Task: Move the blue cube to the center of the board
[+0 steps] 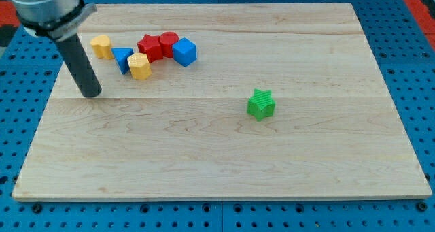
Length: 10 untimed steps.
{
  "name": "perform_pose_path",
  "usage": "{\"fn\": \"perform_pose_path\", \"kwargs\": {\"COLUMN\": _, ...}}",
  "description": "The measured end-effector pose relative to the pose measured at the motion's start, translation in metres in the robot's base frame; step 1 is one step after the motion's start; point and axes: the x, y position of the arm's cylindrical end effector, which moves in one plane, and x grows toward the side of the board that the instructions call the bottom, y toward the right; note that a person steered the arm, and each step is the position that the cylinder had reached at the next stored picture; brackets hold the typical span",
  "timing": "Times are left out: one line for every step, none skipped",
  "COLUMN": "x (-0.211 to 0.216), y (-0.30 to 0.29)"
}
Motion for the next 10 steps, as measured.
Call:
{"fn": "perform_pose_path", "kwargs": {"x": -0.037, "y": 0.009}}
{"fn": "perform_pose_path", "kwargs": {"x": -0.054, "y": 0.035}}
{"fn": "perform_pose_path", "kwargs": {"x": -0.071, "y": 0.043}}
{"fn": "perform_pose_path", "kwargs": {"x": -0.080, "y": 0.056}}
{"fn": "perform_pose_path", "kwargs": {"x": -0.081, "y": 0.104}}
{"fn": "perform_pose_path", "kwargs": {"x": -0.081, "y": 0.165}}
{"fn": "perform_pose_path", "kwargs": {"x": -0.069, "y": 0.200}}
{"fn": "perform_pose_path", "kwargs": {"x": -0.040, "y": 0.200}}
{"fn": "perform_pose_path", "kwargs": {"x": -0.032, "y": 0.189}}
{"fn": "perform_pose_path", "kwargs": {"x": -0.003, "y": 0.196}}
